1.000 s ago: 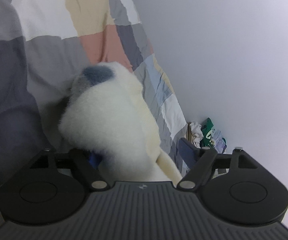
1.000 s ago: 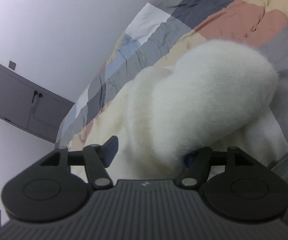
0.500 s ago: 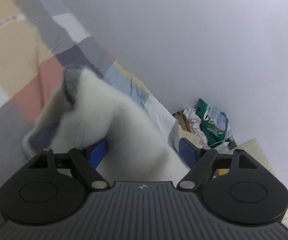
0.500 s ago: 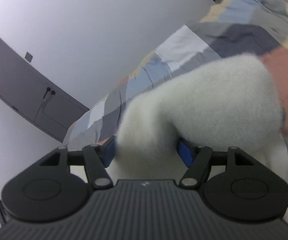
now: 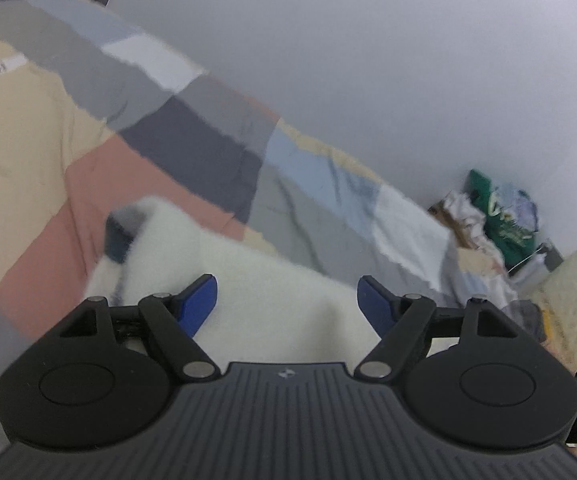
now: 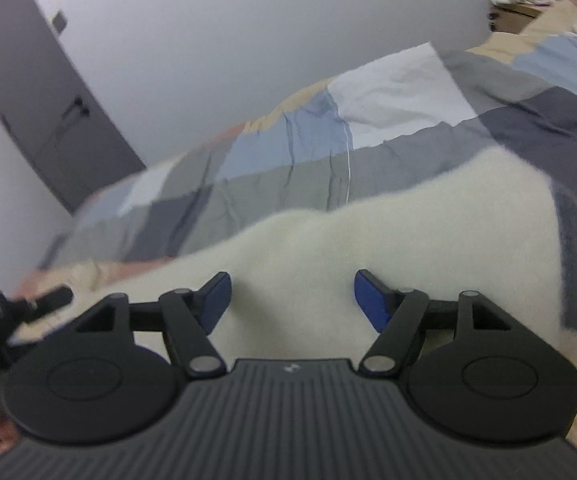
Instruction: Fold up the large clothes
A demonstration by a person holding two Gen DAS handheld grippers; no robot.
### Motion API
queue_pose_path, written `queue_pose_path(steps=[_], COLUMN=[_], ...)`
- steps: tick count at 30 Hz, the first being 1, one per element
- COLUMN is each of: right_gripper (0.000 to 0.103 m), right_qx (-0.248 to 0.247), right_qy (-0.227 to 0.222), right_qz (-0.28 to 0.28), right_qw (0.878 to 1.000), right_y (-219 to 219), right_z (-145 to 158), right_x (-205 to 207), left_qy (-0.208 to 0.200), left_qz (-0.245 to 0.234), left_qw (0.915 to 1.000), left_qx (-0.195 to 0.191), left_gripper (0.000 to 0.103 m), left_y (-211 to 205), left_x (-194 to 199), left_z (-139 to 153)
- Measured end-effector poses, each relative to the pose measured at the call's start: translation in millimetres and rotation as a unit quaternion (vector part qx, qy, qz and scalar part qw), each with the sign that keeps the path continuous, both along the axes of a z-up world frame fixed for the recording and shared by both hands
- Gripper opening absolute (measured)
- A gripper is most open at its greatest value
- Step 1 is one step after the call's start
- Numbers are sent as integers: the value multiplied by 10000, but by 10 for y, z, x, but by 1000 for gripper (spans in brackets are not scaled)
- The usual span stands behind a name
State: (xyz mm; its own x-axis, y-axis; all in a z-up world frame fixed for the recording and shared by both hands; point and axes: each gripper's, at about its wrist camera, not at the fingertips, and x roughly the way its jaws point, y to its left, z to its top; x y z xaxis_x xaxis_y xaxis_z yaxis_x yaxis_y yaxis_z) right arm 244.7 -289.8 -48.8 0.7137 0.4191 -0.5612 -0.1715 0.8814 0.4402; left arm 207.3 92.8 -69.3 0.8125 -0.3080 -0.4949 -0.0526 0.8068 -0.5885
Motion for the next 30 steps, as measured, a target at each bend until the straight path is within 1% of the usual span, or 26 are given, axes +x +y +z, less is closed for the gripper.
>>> queue_pose_path(steps=[2,5,9,12,15,18,21,25,26,27,29,30], right_gripper=[70,70,70,70,70,71,71,70,74,89,99,99], right_qx=[-56,-58,-68,-61,-170,-144,-176,-455,-546,-646,-712,-714], right_qy=[-55,-87,-106,-115,-232,-300,-366,-429,-474,-530,-684,-692], right_qz=[54,64,106,62,-6,-170,-307,-613,-772,-980,-1258,-1323], right_qw=[10000,9999,9999,9999,9996,9993,9987,9962,9944,9917,9871,9862], right_y=[18,33,25,16,-19,-143,-300,-495,-538,-576,-664,-708], right_z=[-22,-39,-28,19,103,198,289,342,354,362,371,362], right_x=[50,103,106,75,22,-27,-73,-102,-112,-123,-136,-122], left_qy=[45,30,37,-5,-106,-206,-342,-211,-145,-80,72,170], left_qz=[-79,-114,-107,-96,-75,-17,247,633,734,823,958,978], left_qw=[9999,9998,9998,9999,9995,9987,9965,9929,9922,9916,9904,9904], left_qx=[90,182,148,113,287,475,724,985,997,999,997,959], left_gripper=[81,81,81,81,81,81,82,82,82,82,82,82], left_y=[-3,-9,-10,15,11,38,154,356,415,473,579,627], left_x=[84,138,152,123,56,-30,-133,-174,-176,-174,-149,-137], left_z=[-80,-115,-104,-62,40,152,284,327,307,279,214,167])
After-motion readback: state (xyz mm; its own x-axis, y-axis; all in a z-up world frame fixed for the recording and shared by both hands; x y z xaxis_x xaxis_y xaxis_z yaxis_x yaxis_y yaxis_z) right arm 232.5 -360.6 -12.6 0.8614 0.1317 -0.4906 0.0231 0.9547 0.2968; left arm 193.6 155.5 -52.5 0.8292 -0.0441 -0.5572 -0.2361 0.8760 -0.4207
